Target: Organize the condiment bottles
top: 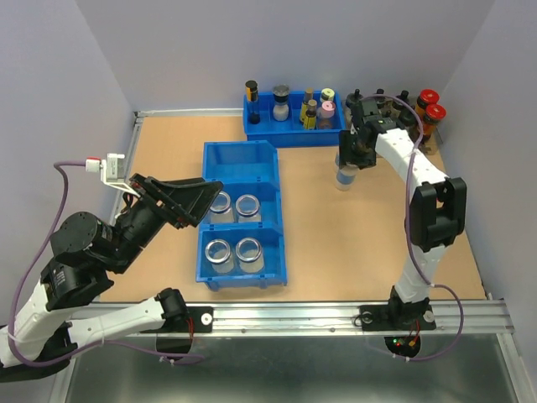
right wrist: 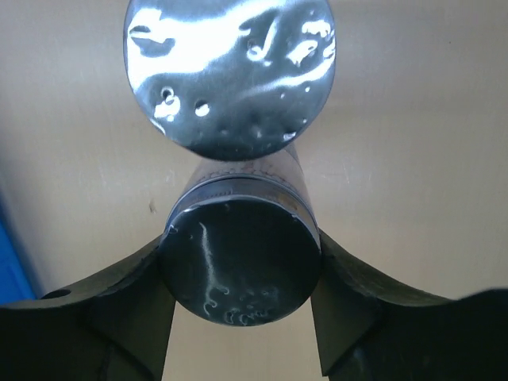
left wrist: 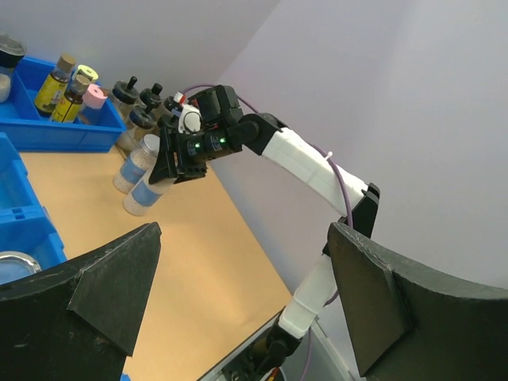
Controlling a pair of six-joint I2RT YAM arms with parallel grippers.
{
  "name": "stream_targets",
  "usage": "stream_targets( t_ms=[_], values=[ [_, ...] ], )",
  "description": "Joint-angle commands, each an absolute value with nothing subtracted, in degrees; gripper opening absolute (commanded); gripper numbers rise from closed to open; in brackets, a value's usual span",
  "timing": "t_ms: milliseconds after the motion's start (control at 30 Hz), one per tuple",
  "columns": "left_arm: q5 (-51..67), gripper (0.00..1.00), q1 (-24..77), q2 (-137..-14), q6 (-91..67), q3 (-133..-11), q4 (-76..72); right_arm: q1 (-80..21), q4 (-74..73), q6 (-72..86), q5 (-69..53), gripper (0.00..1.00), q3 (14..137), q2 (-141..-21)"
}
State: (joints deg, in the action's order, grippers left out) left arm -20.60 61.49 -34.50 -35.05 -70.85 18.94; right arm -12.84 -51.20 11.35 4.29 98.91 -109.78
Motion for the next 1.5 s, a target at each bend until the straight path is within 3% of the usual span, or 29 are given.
stream_targets(
  t_ms=[0, 67, 100, 333, 467, 667, 900, 1467],
  values=[
    [-21.1, 0.97, 61.4, -33.7, -34.9, -70.3, 17.3, -13.0, -50.6, 13.0, 6.7, 0.18, 95.4, -103.9],
    [-21.2, 0.97, 61.4, -33.7, -34.8, -70.2, 17.2, -13.5, -50.6, 13.6, 6.3, 0.02, 93.1, -101.4],
    [-21.4, 0.97, 61.5, -33.7, -34.7, -70.1, 17.2, -13.6, -50.7, 13.7, 5.7, 0.00, 92.6, -99.2],
    [-21.0, 0.98, 61.4, -34.8, -33.8, -70.5, 17.1, -15.9, -52.2, 14.9, 1.0, 0.00, 93.2, -93.6],
    [-20.8, 0.98, 61.4, -35.3, -33.5, -70.6, 16.9, -22.1, -53.4, 15.9, 0.3, 0.00, 98.6, -94.1],
    [-20.8, 0.98, 61.4, -35.2, -33.7, -70.7, 17.4, -35.5, -53.7, 20.0, 3.2, 0.01, 115.8, -102.3],
    [-21.2, 0.98, 61.5, -33.0, -34.3, -69.6, 17.8, -41.6, -51.6, 17.2, 11.5, 0.00, 131.8, -112.7],
    [-18.7, 0.98, 61.4, -30.3, -30.8, -69.3, 17.7, -47.4, -38.9, 15.7, 2.5, 0.00, 147.1, -135.7]
  ],
)
